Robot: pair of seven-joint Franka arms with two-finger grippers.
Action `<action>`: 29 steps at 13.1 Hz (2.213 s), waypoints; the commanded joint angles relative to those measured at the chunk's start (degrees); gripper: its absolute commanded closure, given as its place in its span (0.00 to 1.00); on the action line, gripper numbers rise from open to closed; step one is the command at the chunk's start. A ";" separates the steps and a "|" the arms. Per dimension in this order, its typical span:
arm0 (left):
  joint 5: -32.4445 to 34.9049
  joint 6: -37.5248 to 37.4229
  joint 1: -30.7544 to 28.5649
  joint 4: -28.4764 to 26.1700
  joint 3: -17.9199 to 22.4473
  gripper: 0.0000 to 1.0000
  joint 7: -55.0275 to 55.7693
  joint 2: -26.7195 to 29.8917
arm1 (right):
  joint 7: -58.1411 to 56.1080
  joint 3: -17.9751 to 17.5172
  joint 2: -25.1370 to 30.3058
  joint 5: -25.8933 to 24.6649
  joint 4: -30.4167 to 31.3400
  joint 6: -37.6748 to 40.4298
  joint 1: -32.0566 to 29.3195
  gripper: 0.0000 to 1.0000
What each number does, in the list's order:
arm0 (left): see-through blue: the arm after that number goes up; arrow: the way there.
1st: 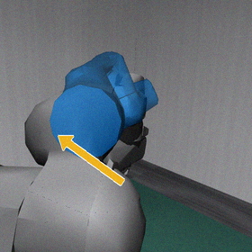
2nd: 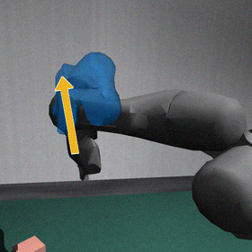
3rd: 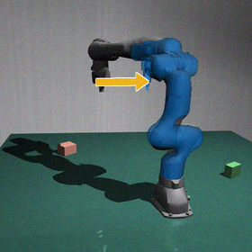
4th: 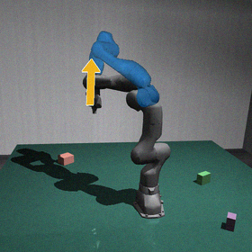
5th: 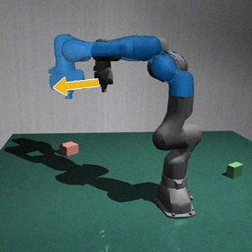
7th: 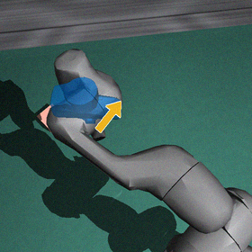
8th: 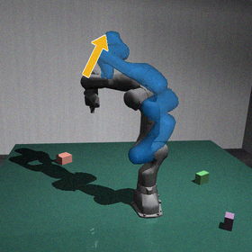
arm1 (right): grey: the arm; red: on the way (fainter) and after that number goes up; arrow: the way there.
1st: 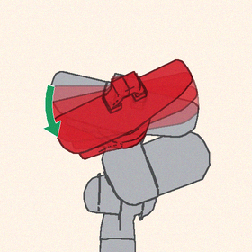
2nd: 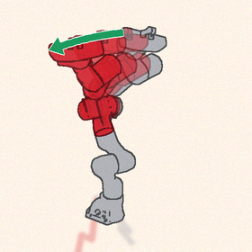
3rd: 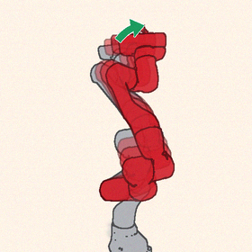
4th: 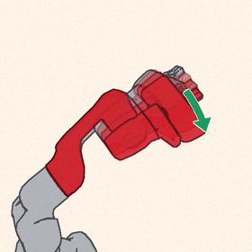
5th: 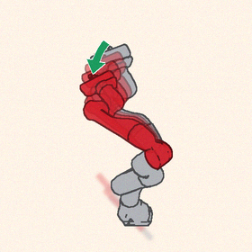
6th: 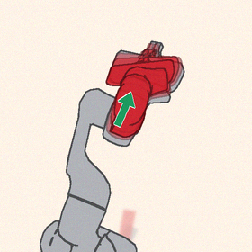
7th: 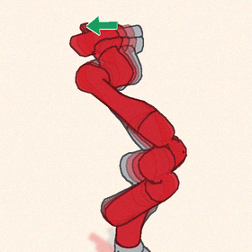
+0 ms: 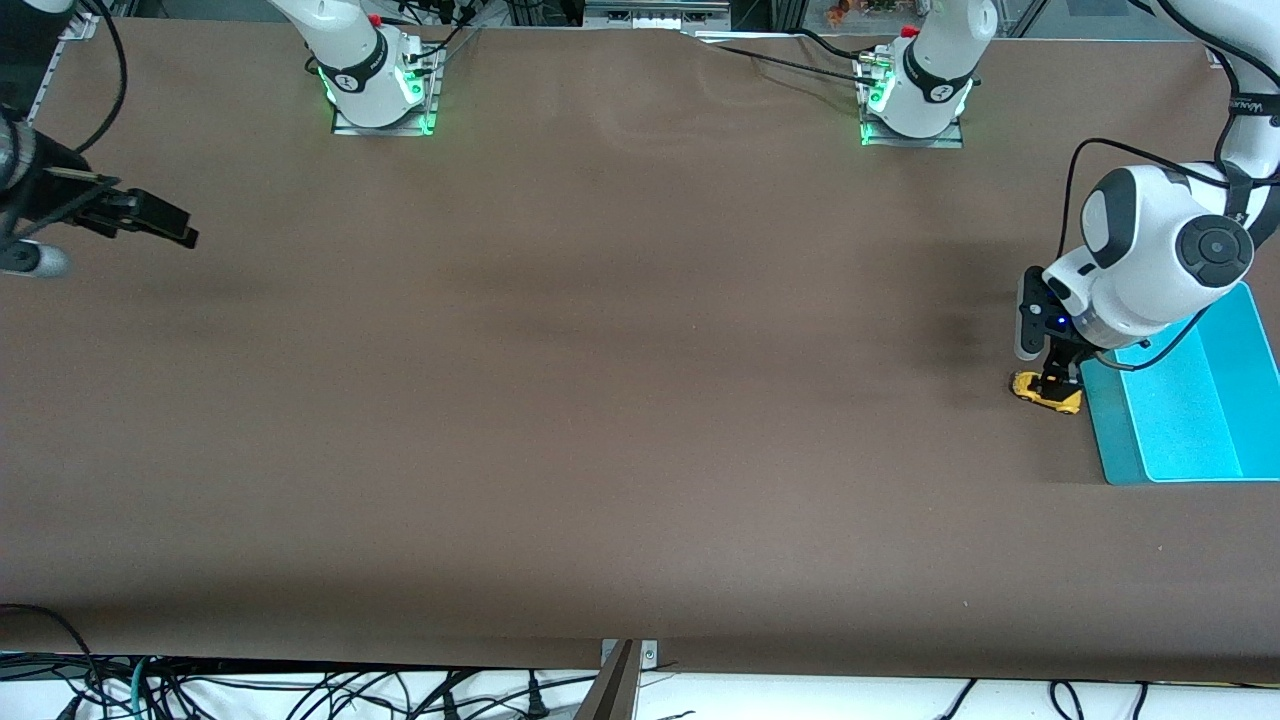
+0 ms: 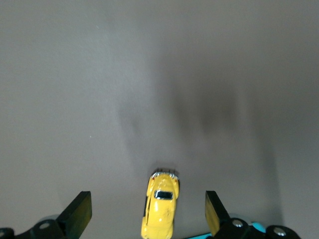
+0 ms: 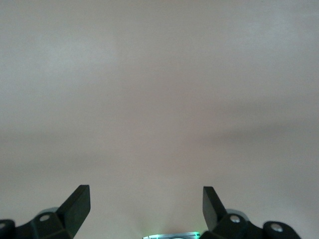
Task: Wind and store yellow beetle car
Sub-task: 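Lower the left gripper and close it on the yellow car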
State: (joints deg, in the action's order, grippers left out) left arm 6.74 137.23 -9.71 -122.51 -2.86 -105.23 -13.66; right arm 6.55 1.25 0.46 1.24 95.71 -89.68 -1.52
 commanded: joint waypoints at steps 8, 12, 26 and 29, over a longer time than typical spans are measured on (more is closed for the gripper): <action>1.08 14.56 -6.98 -4.93 1.46 0.00 -9.73 -6.46 | 0.75 5.34 -0.55 0.69 -1.05 -4.45 3.01 0.00; 0.82 16.23 -7.07 -4.93 1.46 0.00 -9.82 -7.78 | 0.83 1.66 -0.99 0.69 -1.93 -3.92 -0.75 0.00; 0.11 19.74 -6.46 -3.44 1.46 0.27 -8.14 -10.60 | 0.75 0.59 -1.43 0.52 -1.93 -4.45 -1.82 0.00; 0.11 19.74 -6.46 -3.44 1.46 0.39 -8.14 -10.68 | 0.75 0.68 -1.43 0.61 -1.93 -4.45 -1.91 0.00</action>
State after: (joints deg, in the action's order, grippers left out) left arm 6.74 156.92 -16.28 -126.60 -1.47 -113.71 -24.04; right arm 6.86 2.55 -0.39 1.30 95.14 -94.25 -2.50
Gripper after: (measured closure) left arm 0.273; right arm 0.000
